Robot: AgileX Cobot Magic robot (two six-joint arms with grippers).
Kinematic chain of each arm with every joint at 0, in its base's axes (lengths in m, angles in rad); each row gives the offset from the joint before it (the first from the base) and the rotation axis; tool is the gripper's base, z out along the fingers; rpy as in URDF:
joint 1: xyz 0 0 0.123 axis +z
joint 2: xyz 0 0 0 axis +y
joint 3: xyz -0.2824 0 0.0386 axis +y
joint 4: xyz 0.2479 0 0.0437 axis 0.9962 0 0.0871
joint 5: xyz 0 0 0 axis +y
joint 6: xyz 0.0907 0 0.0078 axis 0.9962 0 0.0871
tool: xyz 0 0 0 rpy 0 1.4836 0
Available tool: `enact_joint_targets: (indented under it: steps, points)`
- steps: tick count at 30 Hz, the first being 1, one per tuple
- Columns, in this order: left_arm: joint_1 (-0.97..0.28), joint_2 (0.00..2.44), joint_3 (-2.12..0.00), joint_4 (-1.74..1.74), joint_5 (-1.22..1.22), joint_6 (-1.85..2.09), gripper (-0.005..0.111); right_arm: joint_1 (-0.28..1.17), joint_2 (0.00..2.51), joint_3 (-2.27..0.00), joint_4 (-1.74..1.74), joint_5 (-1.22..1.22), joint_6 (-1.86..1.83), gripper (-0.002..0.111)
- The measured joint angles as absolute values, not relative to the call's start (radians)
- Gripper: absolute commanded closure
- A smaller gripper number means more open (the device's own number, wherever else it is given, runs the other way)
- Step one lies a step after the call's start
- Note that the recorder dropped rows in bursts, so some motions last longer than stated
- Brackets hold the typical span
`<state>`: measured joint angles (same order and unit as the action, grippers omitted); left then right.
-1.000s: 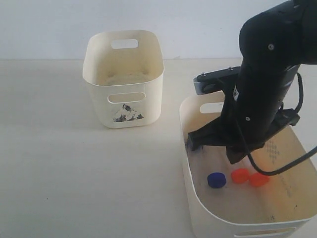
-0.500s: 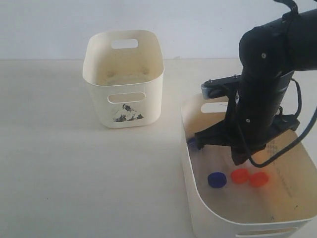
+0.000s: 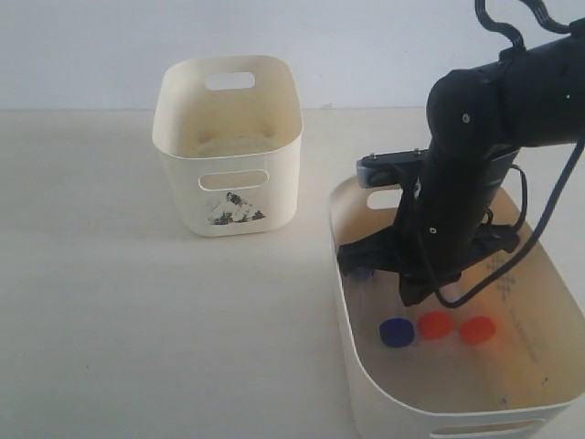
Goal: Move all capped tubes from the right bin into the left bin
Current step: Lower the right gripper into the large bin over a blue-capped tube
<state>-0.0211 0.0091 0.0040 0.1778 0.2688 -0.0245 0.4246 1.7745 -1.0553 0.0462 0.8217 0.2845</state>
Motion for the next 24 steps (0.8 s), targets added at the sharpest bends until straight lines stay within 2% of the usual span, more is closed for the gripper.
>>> enact_joint_targets:
  steps: [1, 3, 24]
  points:
    - [-0.021, 0.009, 0.004, 0.178, 0.269, -0.024, 0.102, 0.425, 1.775, -1.055, 0.036, 0.814, 0.284, 0.078]
    - [-0.021, 0.009, 0.004, 0.178, 0.269, -0.024, 0.102, 0.425, 1.775, -1.055, 0.025, 0.800, 0.281, 0.063]
    - [-0.021, 0.009, 0.004, 0.178, 0.269, -0.024, 0.102, 0.425, 1.775, -1.055, 0.063, 0.815, 0.281, 0.062]
